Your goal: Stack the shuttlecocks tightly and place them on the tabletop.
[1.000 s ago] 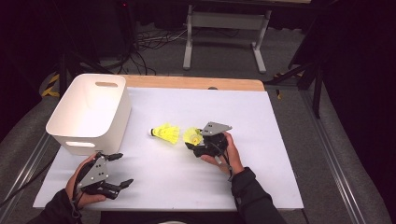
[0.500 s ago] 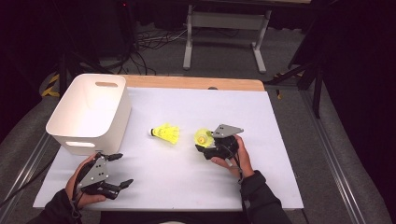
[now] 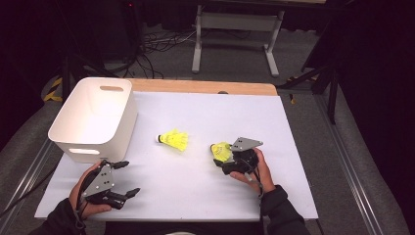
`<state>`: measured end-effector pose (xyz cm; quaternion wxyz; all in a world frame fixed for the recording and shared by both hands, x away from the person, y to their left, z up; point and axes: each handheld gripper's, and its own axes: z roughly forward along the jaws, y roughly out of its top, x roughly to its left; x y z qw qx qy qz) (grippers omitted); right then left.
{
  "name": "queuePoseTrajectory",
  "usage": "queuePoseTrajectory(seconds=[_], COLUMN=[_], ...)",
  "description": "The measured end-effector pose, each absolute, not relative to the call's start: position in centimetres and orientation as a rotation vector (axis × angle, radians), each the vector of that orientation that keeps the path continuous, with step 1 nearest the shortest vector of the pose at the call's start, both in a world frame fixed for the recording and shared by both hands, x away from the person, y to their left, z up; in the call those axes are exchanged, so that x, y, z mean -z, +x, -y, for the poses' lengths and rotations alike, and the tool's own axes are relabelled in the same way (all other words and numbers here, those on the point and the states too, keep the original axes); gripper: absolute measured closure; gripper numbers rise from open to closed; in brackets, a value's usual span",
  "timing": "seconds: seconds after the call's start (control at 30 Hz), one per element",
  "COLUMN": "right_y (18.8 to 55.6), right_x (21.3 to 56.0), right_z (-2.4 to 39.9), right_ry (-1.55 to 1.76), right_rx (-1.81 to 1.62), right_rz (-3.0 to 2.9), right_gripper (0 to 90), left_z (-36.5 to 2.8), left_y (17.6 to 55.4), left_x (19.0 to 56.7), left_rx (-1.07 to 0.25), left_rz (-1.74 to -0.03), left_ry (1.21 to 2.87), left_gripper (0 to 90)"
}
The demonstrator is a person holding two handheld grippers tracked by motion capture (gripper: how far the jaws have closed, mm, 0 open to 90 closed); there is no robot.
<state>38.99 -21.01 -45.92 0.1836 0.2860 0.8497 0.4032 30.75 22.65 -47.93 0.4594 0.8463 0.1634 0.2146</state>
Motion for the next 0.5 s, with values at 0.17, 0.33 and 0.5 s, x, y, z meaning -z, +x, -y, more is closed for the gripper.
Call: queuePoseTrajectory(seconds=[0.17,0.33,0.5], right_y=[38.4,37.7,37.1], right_x=[46.2,46.6,46.2], right_z=[21.6,22.0,22.3], right_ry=[0.82,0.821,0.809], right_rx=[-1.103,-1.047,-1.012], right_rz=[-2.388,-2.395,-2.377], right_gripper=[25.3,22.5,21.0], left_z=[-22.7,-22.6,-22.7], left_y=[30.7,30.7,30.7], left_x=[47.9,47.9,47.8], left_rx=[-0.528,-0.528,-0.531], left_rz=[-0.406,-0.402,-0.399], left_ry=[2.076,2.082,2.082], left_gripper=[10.2,10.2,10.2])
